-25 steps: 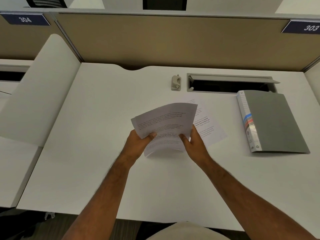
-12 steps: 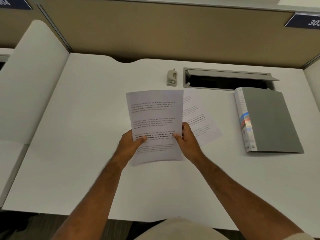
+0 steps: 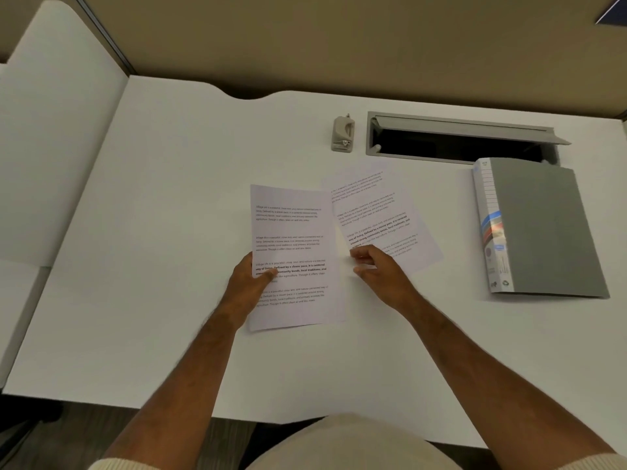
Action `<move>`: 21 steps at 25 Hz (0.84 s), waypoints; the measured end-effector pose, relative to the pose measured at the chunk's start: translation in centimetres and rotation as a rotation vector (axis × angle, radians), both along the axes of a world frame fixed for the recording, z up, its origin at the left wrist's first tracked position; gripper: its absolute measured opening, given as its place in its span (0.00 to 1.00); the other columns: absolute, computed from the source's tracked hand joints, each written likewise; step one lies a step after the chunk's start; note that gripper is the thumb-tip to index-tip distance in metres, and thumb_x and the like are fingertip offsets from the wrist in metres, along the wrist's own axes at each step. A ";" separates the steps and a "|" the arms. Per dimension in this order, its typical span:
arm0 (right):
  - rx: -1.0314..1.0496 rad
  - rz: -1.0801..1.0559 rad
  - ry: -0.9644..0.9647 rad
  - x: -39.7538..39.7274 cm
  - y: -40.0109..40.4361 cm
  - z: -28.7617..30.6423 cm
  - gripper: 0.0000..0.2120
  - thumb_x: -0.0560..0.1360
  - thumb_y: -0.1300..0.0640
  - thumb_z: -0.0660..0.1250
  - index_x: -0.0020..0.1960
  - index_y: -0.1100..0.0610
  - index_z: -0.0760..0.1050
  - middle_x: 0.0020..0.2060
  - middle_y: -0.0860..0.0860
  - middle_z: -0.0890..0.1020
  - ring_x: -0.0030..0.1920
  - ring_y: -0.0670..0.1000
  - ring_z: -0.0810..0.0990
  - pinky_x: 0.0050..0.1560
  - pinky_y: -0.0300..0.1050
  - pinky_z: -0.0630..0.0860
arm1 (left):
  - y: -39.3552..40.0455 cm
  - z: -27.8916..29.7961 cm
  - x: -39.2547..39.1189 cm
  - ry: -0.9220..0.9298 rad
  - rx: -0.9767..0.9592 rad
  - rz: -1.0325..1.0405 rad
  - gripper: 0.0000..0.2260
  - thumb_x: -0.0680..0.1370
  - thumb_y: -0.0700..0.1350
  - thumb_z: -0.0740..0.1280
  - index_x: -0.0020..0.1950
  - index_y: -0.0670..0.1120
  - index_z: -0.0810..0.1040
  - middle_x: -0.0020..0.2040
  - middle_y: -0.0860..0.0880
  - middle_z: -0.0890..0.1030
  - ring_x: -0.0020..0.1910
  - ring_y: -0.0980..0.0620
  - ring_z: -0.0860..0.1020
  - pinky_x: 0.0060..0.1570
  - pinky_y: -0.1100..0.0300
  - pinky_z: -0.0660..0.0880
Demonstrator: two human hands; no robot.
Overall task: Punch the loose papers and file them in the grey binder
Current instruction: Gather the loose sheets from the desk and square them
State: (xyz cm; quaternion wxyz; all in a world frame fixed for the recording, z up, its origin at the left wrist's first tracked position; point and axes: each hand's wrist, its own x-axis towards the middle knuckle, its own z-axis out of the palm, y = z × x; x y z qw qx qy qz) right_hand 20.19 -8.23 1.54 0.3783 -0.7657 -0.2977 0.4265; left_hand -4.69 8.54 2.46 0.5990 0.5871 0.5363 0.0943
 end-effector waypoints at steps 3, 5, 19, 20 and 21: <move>0.060 0.063 -0.174 1.9 -1.4 -0.5 0.16 0.76 0.68 0.71 0.61 0.56 0.77 0.58 0.49 0.80 0.55 0.37 0.78 0.61 0.40 0.76 | 0.3 -0.6 -0.4 0.006 -0.001 0.039 0.18 0.80 0.44 0.72 0.70 0.52 0.75 0.58 0.54 0.83 0.54 0.57 0.82 0.48 0.63 0.79; 0.051 0.149 -0.326 3.0 -2.2 -1.2 0.23 0.74 0.62 0.75 0.67 0.54 0.75 0.67 0.50 0.77 0.68 0.42 0.73 0.72 0.45 0.68 | 0.4 -0.8 -0.3 0.006 -0.010 0.066 0.18 0.80 0.43 0.72 0.69 0.51 0.74 0.58 0.55 0.82 0.54 0.59 0.81 0.47 0.65 0.78; -0.149 0.211 -0.497 4.2 -3.2 -3.5 0.39 0.78 0.47 0.71 0.81 0.54 0.56 0.82 0.49 0.51 0.81 0.48 0.49 0.81 0.47 0.49 | 0.8 -1.7 0.0 -0.012 -0.030 0.099 0.20 0.80 0.42 0.72 0.71 0.51 0.74 0.60 0.53 0.82 0.56 0.53 0.82 0.52 0.57 0.80; -0.135 0.172 -0.513 4.2 -3.2 -3.4 0.35 0.79 0.49 0.70 0.80 0.55 0.59 0.81 0.49 0.55 0.81 0.49 0.53 0.80 0.47 0.54 | 0.8 -1.7 0.1 -0.019 -0.034 0.105 0.20 0.80 0.42 0.72 0.71 0.51 0.74 0.60 0.54 0.83 0.57 0.53 0.82 0.53 0.56 0.80; -0.126 0.138 -0.522 4.2 -3.1 -3.1 0.32 0.79 0.51 0.70 0.80 0.55 0.62 0.81 0.49 0.59 0.80 0.50 0.58 0.78 0.48 0.58 | 0.8 -1.7 0.1 -0.026 -0.039 0.107 0.20 0.80 0.41 0.72 0.70 0.51 0.75 0.60 0.54 0.83 0.57 0.53 0.82 0.54 0.56 0.81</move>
